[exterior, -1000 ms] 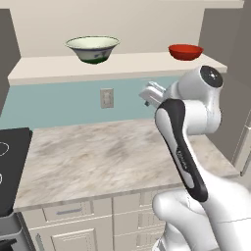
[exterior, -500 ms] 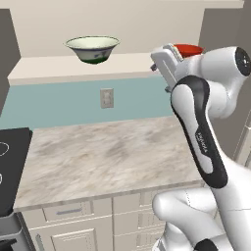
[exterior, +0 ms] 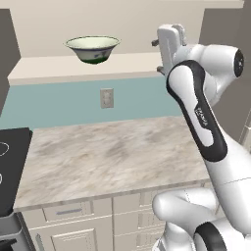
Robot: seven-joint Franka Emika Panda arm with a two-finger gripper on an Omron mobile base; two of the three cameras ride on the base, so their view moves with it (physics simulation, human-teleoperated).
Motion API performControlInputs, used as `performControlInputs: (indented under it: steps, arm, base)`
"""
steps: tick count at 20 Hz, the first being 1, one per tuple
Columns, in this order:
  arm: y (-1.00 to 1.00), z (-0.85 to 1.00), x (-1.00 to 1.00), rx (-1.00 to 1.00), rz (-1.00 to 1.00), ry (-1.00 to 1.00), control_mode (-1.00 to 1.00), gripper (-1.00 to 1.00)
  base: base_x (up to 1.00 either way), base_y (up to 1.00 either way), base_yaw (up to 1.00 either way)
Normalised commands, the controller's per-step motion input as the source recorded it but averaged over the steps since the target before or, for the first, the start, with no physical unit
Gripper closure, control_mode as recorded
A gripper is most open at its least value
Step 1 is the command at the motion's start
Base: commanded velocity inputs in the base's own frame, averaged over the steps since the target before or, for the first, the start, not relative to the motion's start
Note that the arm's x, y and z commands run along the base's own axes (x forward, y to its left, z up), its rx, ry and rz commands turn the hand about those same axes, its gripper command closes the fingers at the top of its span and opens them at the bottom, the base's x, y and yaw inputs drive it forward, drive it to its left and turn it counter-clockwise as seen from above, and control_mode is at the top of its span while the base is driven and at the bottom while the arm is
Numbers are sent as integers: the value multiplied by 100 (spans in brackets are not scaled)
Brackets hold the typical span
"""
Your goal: Take the smaller bowl and place it next to the appetizer plate on the dining counter , and place the larger bowl next to the plate with cooked food.
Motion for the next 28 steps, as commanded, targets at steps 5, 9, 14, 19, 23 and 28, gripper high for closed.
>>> performControlInputs:
  steps: [5, 9, 14, 19, 23, 28]
  arm:
    - [6, 32, 60, 3, 0, 6, -100, -100]
    - [31, 8, 30, 0, 0, 2, -100, -100]
    - [21, -1, 22, -1, 0, 0, -100, -100]
    - [31, -27, 44, 0, 0, 0, -100, -100]
    - [21, -30, 52, 0, 0, 0, -100, -100]
    - [7, -3, 51, 0, 0, 0, -100, -100]
  base:
    - [0, 0, 0]
    - [0, 0, 0]
    - [0, 0, 0]
    - [0, 0, 0]
    - [0, 0, 0]
    - [0, 0, 0]
